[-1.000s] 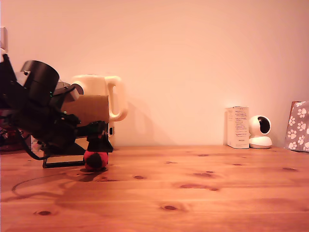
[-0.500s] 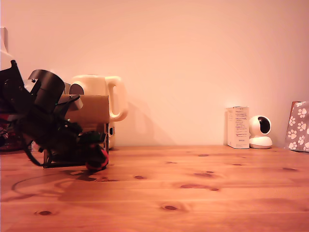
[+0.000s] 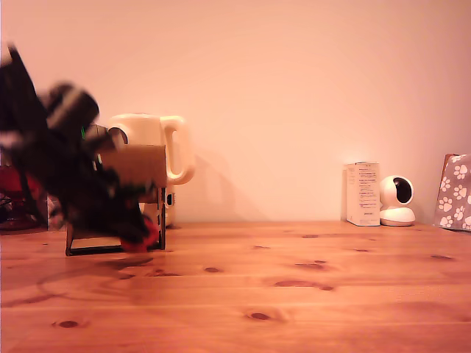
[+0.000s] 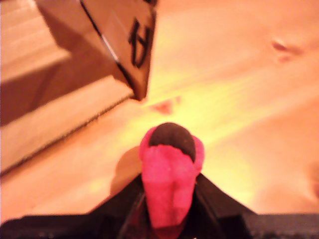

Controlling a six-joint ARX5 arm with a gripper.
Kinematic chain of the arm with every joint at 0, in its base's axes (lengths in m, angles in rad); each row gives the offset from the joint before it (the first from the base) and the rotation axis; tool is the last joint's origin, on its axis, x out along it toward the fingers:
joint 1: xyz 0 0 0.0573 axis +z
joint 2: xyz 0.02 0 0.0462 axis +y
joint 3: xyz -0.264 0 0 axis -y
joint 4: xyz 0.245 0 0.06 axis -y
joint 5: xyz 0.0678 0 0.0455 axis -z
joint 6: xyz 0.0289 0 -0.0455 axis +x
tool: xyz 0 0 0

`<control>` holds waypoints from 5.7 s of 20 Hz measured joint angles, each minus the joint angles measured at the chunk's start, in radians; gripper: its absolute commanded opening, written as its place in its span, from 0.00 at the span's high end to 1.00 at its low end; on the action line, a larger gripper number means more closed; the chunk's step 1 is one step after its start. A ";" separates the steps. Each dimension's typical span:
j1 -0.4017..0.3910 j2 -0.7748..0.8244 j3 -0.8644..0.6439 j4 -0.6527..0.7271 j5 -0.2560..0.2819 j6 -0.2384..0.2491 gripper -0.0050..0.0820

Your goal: Drop the footbag into the cardboard dice tower

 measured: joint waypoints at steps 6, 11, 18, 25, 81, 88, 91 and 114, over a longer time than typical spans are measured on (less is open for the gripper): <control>0.000 -0.258 0.000 -0.171 0.000 -0.002 0.80; 0.000 -0.376 0.000 -0.152 -0.011 -0.002 0.80; 0.000 -0.415 0.000 0.047 -0.095 0.049 0.79; 0.046 -0.313 0.098 0.093 -0.114 0.060 0.79; 0.034 -0.322 0.051 -0.205 0.098 0.092 0.96; 0.032 -0.457 -0.304 0.102 0.098 0.045 0.96; 0.032 -0.480 -0.420 0.159 0.096 0.013 0.96; 0.026 -0.366 -0.442 0.349 0.078 0.003 0.67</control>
